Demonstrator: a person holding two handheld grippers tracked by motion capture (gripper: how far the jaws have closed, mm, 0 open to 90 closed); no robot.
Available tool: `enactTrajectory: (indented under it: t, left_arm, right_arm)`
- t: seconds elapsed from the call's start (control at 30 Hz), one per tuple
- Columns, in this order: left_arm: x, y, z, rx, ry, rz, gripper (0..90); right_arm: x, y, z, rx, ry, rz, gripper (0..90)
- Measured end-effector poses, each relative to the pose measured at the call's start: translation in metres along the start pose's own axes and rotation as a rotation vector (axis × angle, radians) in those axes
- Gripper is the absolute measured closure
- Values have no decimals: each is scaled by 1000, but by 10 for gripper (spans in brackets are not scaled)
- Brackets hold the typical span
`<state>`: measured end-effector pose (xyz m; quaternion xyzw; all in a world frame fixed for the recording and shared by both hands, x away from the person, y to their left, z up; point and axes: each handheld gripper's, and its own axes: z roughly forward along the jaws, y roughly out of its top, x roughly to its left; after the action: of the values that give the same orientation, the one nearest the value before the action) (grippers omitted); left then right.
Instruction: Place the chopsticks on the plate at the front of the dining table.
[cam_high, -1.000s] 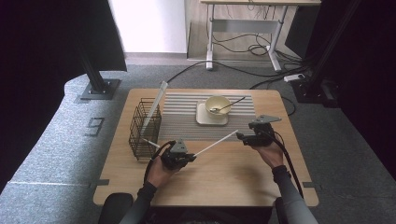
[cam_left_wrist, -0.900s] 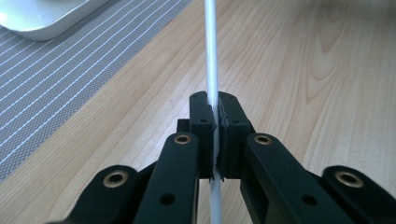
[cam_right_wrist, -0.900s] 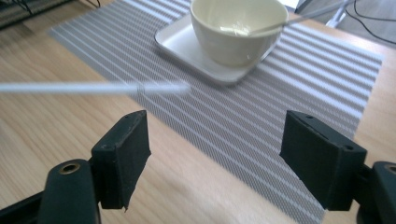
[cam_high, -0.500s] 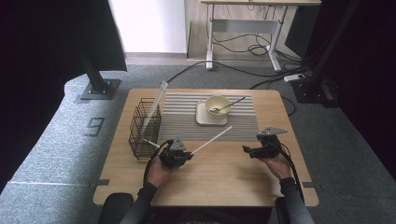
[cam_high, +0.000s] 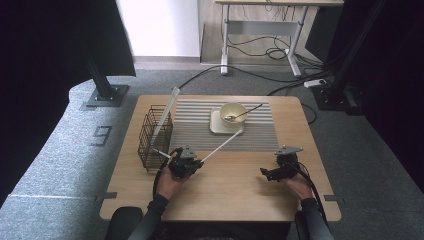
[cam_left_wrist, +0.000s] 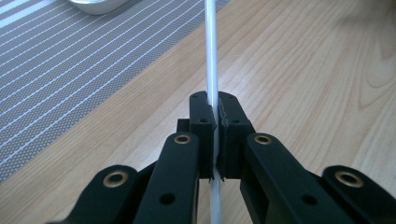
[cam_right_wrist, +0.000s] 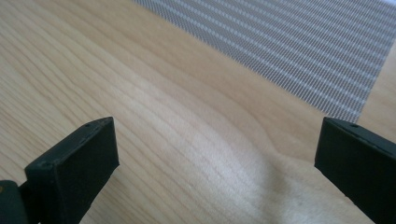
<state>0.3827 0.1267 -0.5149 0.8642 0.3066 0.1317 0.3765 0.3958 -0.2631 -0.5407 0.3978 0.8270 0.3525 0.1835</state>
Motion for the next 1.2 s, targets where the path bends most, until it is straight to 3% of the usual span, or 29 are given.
enactTrajectory:
  t: [0.27, 0.5, 0.8, 1.2]
  left_arm:
    - [5, -1, 2, 10, 43, -36, 861]
    - [7, 2, 9, 16, 68, -58, 861]
    - [14, 4, 19, 29, 104, -117, 861]
    - [19, 10, 22, 38, 161, -166, 861]
  right_arm:
    - [-1, -12, 14, 49, 13, -10, 0]
    - [-1, -15, 15, 31, 24, 3, 0]
    - [-1, -17, 15, 17, 28, 2, 0]
    - [-1, -17, 15, 17, 27, 2, 0]
